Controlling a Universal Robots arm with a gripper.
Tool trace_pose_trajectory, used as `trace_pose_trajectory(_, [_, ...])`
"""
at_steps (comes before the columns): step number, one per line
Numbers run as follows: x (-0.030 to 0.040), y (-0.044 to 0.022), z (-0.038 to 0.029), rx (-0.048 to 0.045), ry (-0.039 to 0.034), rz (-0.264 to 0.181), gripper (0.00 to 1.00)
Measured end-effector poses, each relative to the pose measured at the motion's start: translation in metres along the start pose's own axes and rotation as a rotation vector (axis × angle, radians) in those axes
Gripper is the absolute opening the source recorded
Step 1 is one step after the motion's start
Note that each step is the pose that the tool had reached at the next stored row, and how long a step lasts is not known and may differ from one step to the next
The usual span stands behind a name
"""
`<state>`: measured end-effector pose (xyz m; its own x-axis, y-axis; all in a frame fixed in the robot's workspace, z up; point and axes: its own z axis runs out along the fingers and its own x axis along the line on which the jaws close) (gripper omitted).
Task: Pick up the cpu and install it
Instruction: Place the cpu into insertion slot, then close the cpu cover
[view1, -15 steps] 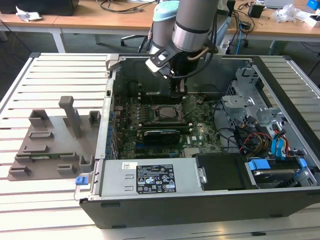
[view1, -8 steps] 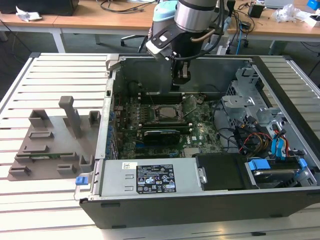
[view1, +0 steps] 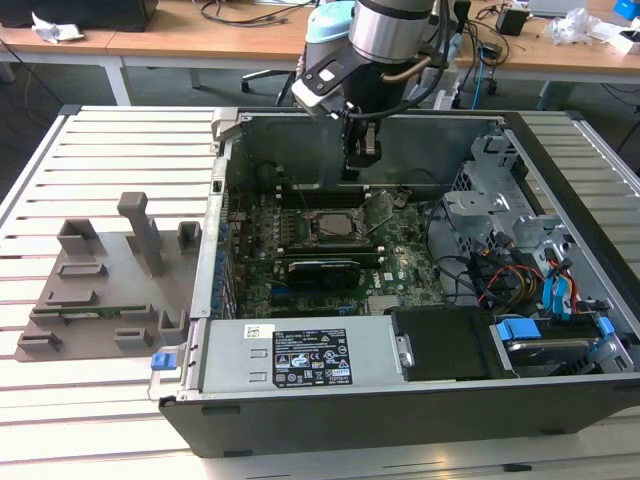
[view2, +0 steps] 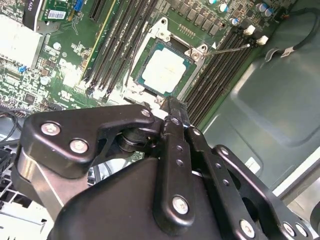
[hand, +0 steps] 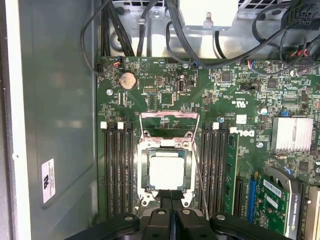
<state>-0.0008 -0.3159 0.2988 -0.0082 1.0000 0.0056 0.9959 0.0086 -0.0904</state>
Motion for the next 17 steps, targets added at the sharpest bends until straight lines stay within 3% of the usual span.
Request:
trace_pose_trajectory(4, [0.0000, 0.0001, -0.0002, 0.0000, 0.0000, 0.000, 0.11])
trace_pose_trajectory(5, [0.0000, 0.0035, -0.0006, 0.0001, -0.0002, 0.000, 0.11])
trace_pose_trajectory(10, [-0.0004, 0.0469, -0.0033, 0.0040, -0.0002, -0.003, 0.11])
trace_pose_trajectory(11, [-0.0004, 0.0517, -0.0027, 0.0054, -0.0005, -0.003, 0.11])
trace_pose_trajectory(13, [-0.0004, 0.0776, 0.0050, 0.0120, -0.0026, -0.004, 0.11])
trace_pose_trajectory(16, [0.0050, 0.0855, 0.0233, 0.0123, -0.0066, -0.046, 0.11])
trace_pose_trajectory(17, [0.0063, 0.0868, 0.0264, 0.0123, -0.0071, -0.050, 0.11])
